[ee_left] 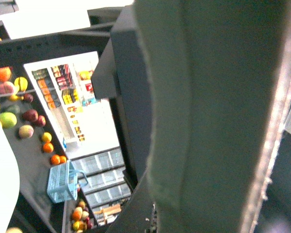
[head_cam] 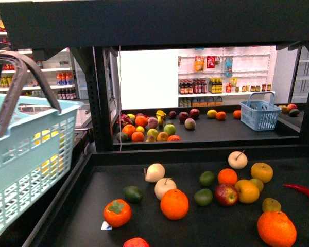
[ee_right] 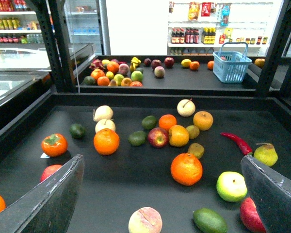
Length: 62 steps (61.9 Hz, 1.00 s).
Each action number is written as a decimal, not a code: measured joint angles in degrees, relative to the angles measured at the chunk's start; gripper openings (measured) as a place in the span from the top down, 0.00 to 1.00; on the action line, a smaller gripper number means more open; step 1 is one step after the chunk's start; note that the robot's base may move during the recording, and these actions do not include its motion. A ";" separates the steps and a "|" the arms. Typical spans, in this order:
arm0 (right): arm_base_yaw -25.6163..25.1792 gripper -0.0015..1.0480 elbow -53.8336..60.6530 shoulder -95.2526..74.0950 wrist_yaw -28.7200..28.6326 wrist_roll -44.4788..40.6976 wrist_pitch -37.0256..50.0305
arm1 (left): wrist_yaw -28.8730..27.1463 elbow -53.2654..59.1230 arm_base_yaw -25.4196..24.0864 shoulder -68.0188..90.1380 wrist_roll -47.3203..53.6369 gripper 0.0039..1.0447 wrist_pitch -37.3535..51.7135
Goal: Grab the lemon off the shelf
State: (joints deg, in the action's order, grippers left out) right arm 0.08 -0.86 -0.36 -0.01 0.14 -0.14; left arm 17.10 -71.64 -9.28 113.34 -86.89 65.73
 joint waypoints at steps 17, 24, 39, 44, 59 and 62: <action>0.00 0.07 0.00 0.02 0.00 0.00 0.00 | 2.67 -1.75 -8.63 7.10 -7.72 0.95 10.80; 0.00 0.07 0.00 0.04 0.00 0.00 0.00 | 3.76 -2.78 -10.16 9.81 -9.40 0.95 13.16; 0.00 0.07 0.00 0.04 0.00 0.00 0.00 | 6.05 -2.86 -12.09 14.51 -11.47 0.95 13.64; 0.00 0.07 0.00 0.04 0.00 0.00 0.00 | 6.73 -2.84 -12.15 15.12 -11.39 0.95 13.79; 0.00 0.07 0.00 0.04 0.00 0.00 0.00 | 7.15 -2.84 -12.15 15.26 -11.30 0.94 13.84; 0.00 0.07 0.00 0.04 0.00 0.00 0.00 | 7.28 -2.84 -12.17 15.26 -11.23 0.86 13.92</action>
State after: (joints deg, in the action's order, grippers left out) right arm 0.08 -0.86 -0.32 -0.01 0.14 -0.14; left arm 24.38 -74.48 -21.45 128.60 -98.13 79.66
